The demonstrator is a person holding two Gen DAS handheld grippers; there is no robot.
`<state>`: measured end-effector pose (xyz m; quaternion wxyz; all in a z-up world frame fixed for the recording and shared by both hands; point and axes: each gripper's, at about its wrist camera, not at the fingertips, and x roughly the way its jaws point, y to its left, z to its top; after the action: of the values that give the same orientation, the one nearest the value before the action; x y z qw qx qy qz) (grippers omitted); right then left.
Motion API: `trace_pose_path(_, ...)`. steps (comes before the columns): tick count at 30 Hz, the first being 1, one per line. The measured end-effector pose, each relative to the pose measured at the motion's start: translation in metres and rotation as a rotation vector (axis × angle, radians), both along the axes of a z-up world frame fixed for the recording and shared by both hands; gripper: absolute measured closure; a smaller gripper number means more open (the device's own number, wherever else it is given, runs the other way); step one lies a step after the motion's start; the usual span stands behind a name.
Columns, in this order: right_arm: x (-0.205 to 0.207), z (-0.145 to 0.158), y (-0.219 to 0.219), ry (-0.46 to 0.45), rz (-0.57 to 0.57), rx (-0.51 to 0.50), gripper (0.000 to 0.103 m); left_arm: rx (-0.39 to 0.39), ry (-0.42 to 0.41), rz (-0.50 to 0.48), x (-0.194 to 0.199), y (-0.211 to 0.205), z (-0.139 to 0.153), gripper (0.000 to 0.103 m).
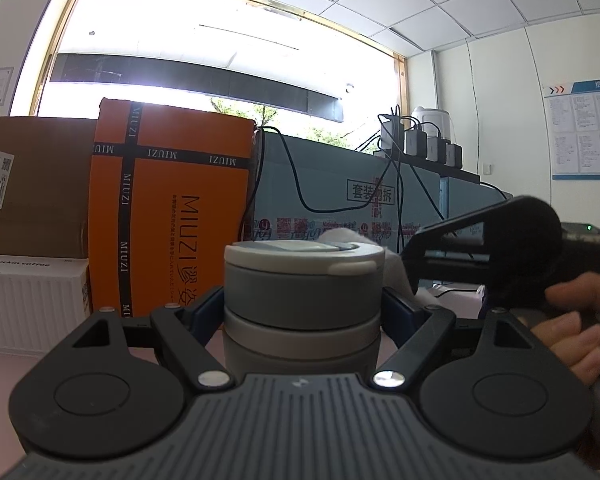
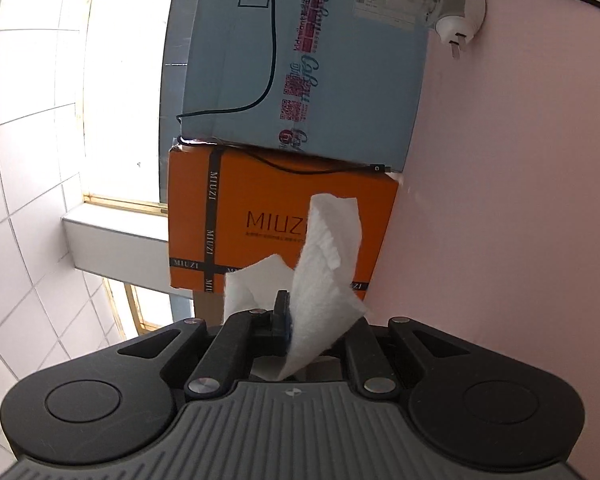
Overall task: Clean container
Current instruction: 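Roll the right gripper and wipe the towel around the mug body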
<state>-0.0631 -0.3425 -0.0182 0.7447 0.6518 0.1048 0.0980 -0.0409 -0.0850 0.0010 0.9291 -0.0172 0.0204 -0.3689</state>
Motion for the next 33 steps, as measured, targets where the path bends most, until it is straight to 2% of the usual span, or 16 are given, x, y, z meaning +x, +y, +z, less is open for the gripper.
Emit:
trace_pose_path(8, 0.004, -0.011, 0.000, 0.045, 0.002, -0.034, 0.094, -0.002, 0.000, -0.001, 0.000, 0.000, 0.000, 0.023)
trace_pose_path(15, 0.005, -0.036, -0.002, 0.148, 0.007, -0.016, 0.094, 0.000, -0.003, -0.001, 0.001, 0.001, 0.000, 0.023)
trace_pose_path(20, 0.000, -0.036, -0.004, 0.117, 0.006, 0.036, 0.094, 0.002, -0.004, -0.001, 0.001, 0.000, 0.000, 0.023)
trace_pose_path(26, 0.004, -0.020, -0.006, 0.045, 0.007, 0.037, 0.094, 0.002, -0.005, -0.001, 0.001, 0.000, 0.001, 0.023)
trace_pose_path(33, 0.004, -0.020, -0.005, 0.101, 0.015, -0.032, 0.094, 0.000, -0.003, -0.001, 0.001, 0.000, 0.000, 0.023)
